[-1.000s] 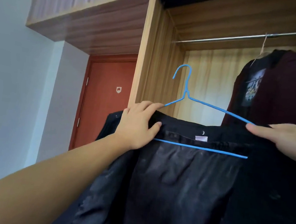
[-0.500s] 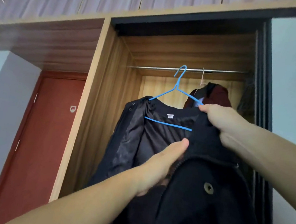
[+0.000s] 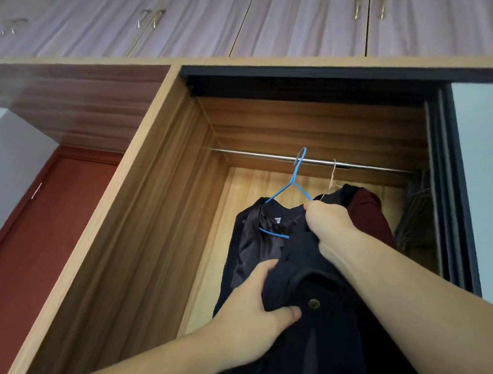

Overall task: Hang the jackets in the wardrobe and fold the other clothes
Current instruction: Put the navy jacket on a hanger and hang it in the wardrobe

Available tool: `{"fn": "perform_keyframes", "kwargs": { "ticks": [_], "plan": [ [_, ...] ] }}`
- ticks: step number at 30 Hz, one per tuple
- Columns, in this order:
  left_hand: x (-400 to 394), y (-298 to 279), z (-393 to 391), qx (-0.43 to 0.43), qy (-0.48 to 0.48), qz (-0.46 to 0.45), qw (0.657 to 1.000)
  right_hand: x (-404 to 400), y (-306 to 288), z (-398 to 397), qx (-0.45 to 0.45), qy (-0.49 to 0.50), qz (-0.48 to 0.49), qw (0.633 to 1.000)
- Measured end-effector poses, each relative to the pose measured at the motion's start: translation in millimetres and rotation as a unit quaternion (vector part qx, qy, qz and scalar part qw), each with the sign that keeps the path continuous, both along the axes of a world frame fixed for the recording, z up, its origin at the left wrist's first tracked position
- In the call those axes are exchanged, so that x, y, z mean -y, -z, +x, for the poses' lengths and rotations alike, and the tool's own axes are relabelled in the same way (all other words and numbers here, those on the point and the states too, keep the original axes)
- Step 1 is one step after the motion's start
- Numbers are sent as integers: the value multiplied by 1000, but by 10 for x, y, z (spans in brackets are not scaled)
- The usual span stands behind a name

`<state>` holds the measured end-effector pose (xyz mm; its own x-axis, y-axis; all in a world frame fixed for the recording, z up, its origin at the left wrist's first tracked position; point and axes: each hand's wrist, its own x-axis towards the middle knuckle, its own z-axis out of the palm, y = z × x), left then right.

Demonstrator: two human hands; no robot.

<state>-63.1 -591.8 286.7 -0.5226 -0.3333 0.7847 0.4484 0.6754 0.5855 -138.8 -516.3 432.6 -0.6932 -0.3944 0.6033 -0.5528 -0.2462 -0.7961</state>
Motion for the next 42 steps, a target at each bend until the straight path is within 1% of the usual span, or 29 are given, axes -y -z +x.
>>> {"fn": "perform_keyframes", "kwargs": {
  "ticks": [2,6,9,12,14,18,27,34,39,42],
  "plan": [
    [264,-85,-105,-12,-13,-14,1000,247,-81,-95,13,-2,-26,1000],
    [795,-241,-274,-26,-26,-48,998,699,-222,-206,21,33,-64,997],
    [1236,-362,-405,-27,-31,-69,997,1064,-353,-311,5,62,-77,995],
    [1629,-520,-448,-50,-48,-86,994,1421,-502,-370,-19,96,-89,991],
    [1900,-605,-493,-62,-63,-89,992,1661,-593,-403,-31,106,-100,989],
    [2316,-691,-661,-62,-87,-63,992,2024,-703,-524,-45,115,-100,987],
    [2677,-773,-1051,-66,-120,-65,988,2445,-867,-988,-61,92,-101,989],
    [2951,-918,-1283,-75,-132,-106,983,2814,-1047,-1269,-70,76,-117,988],
    [3183,-1137,-1466,-109,-120,-114,980,2981,-1262,-1364,-80,86,-146,982],
    [3354,-1315,-1547,-132,-121,-114,977,3124,-1416,-1377,-90,93,-146,981]
  ]
}}
